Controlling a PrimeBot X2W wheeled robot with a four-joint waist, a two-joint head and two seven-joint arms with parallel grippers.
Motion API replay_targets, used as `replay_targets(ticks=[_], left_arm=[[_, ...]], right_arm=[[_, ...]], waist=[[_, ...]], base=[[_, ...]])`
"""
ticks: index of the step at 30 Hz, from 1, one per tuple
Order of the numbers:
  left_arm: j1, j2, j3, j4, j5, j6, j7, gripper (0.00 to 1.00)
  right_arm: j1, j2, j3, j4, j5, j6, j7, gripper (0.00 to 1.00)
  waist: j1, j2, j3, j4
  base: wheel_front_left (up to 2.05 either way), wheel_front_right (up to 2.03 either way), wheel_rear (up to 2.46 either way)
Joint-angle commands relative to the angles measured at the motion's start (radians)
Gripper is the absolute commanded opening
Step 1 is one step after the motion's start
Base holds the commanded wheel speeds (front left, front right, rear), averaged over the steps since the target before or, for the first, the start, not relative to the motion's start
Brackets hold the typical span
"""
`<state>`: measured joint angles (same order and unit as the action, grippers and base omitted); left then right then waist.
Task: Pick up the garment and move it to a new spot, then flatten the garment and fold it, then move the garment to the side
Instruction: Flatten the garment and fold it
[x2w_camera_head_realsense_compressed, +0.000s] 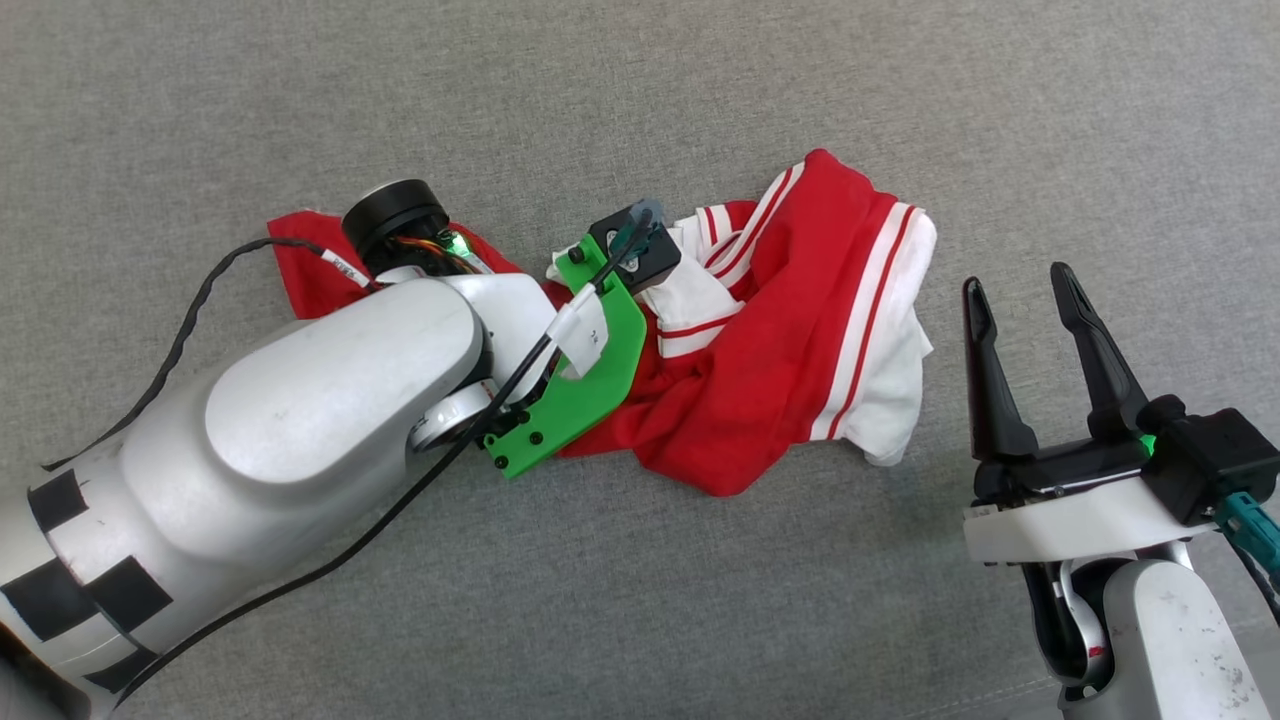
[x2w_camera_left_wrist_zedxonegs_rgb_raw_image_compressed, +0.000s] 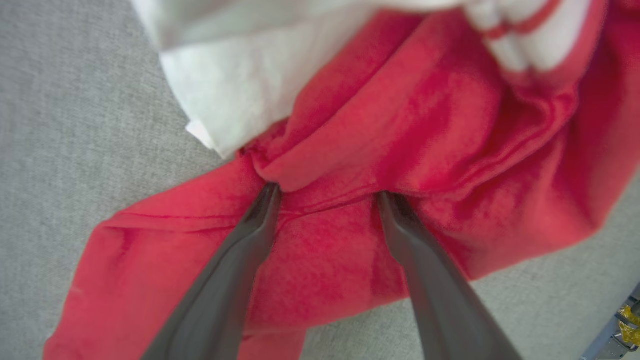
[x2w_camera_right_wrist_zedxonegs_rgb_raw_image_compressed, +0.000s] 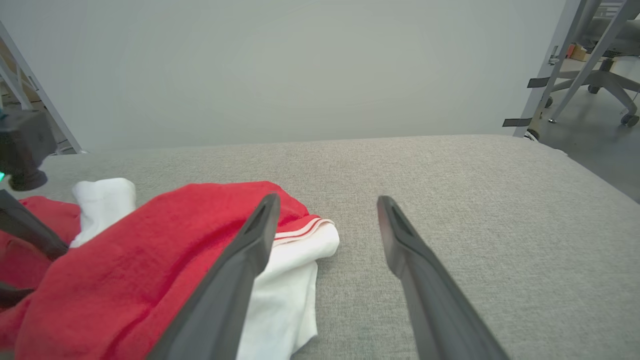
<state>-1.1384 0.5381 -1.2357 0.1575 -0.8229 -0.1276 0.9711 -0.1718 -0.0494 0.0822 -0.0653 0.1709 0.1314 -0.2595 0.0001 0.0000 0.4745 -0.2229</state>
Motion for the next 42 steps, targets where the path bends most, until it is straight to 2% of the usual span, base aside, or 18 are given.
replay_targets(ticks=[1,2,3,4,6,12,16,20,28,32,37,42], left_arm=[[0.093,0.021,-0.044,0.020,0.010,-0.003,0.028,1.00],[0.095,0.022,-0.044,0.019,0.013,-0.003,0.021,1.00],[0.096,0.021,-0.044,0.019,0.015,-0.003,0.010,0.39],[0.092,0.020,-0.044,0.020,0.017,-0.003,-0.007,0.00],[0.079,0.015,-0.044,0.033,0.017,-0.003,-0.056,0.00],[0.025,-0.002,-0.044,0.060,0.009,-0.003,-0.299,0.00],[0.019,0.042,-0.043,0.035,-0.020,-0.003,-0.495,0.00],[0.064,0.097,-0.008,0.029,-0.043,0.008,-0.613,0.00],[0.260,0.245,0.046,-0.045,-0.116,0.135,-0.754,0.00],[0.368,0.299,0.045,-0.057,-0.151,0.194,-0.794,0.00],[0.490,0.315,0.038,-0.051,-0.211,0.232,-0.842,0.00],[0.584,0.277,0.015,-0.019,-0.256,0.219,-0.863,0.00]], right_arm=[[-0.021,-0.001,0.002,0.001,0.005,-0.001,-0.002,1.00],[-0.023,-0.001,0.003,0.002,0.004,-0.001,-0.002,1.00],[-0.026,-0.001,0.004,0.003,0.003,-0.001,-0.002,1.00],[-0.027,-0.001,0.003,0.004,0.002,-0.001,-0.002,1.00],[-0.029,-0.001,0.004,0.004,-0.002,-0.001,-0.002,1.00],[-0.014,-0.001,-0.007,0.008,-0.020,-0.001,-0.002,1.00],[0.018,-0.001,-0.031,0.008,-0.032,-0.001,-0.002,1.00],[0.040,-0.001,-0.037,0.008,-0.036,-0.001,-0.002,1.00],[0.076,-0.001,-0.047,0.010,-0.044,-0.001,-0.002,1.00],[0.090,-0.001,-0.055,0.013,-0.052,-0.001,-0.002,1.00],[0.104,-0.001,-0.058,0.020,-0.062,-0.001,-0.002,1.00],[0.118,-0.001,-0.064,0.027,-0.070,-0.001,-0.002,1.00]], waist=[[-0.0001,0.0000,0.004,0.004],[-0.0001,0.0000,0.004,0.009],[-0.0001,0.0000,0.004,0.014],[-0.0001,0.0000,0.002,0.019],[-0.0001,0.0000,-0.004,0.030],[-0.0001,0.0000,-0.055,0.070],[-0.0001,0.0000,-0.108,0.114],[-0.0001,0.0000,-0.141,0.146],[-0.0001,0.0000,-0.183,0.190],[-0.0001,0.0000,-0.200,0.208],[-0.0001,0.0000,-0.224,0.220],[-0.0001,0.0000,-0.249,0.229]], base=[[0.00,0.00,0.00],[0.00,0.00,0.00],[0.00,0.00,0.00],[0.00,0.00,0.00],[0.00,0.00,0.00],[0.00,0.00,0.00],[0.00,0.00,0.00],[0.00,0.00,0.00],[0.00,0.00,0.00],[0.00,0.00,0.00],[0.00,0.00,0.00],[0.00,0.00,0.00]])
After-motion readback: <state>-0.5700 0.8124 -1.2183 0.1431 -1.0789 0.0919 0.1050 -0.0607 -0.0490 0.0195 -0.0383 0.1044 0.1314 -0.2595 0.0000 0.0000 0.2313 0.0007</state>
